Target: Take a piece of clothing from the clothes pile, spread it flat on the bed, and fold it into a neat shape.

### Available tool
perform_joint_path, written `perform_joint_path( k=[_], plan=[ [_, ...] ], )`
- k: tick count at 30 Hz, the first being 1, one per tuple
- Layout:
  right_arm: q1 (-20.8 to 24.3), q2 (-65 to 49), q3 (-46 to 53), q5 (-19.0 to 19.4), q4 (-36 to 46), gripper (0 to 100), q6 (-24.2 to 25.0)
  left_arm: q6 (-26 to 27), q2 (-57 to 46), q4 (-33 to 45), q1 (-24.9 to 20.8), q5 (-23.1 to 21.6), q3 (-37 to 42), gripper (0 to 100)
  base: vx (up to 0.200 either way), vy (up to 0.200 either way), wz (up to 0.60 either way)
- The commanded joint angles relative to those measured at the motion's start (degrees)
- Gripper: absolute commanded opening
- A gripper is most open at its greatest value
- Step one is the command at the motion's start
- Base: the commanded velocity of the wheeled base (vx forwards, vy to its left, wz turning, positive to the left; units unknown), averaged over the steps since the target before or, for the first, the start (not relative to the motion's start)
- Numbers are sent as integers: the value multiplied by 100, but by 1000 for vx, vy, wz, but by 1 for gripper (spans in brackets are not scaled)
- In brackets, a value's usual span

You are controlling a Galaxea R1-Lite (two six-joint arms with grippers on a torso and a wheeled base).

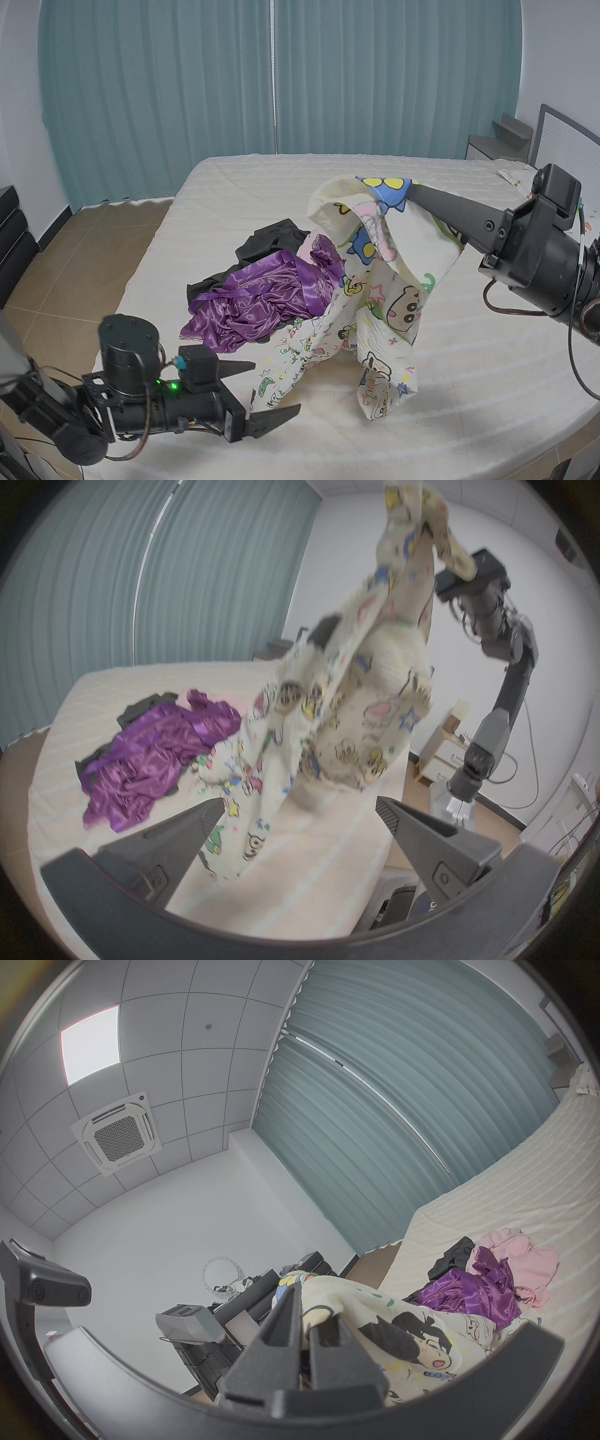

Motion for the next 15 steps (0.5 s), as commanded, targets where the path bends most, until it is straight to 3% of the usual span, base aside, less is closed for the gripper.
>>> perform_joint_path(
  k=[1, 6, 15],
  plan=[
    [14, 44, -104, -1, 11, 0, -11, -55, 1025, -416, -188, 178, 40, 100, 0, 0, 0],
    [-4, 53, -113, -10, 11, 0, -11, -55, 1192, -723, -206, 266, 57, 100, 0, 0, 0],
    [5, 27, -139, -10, 11, 0, -11, -55, 2475, -1356, 58, 671, -619, 100, 0, 0, 0]
  ],
)
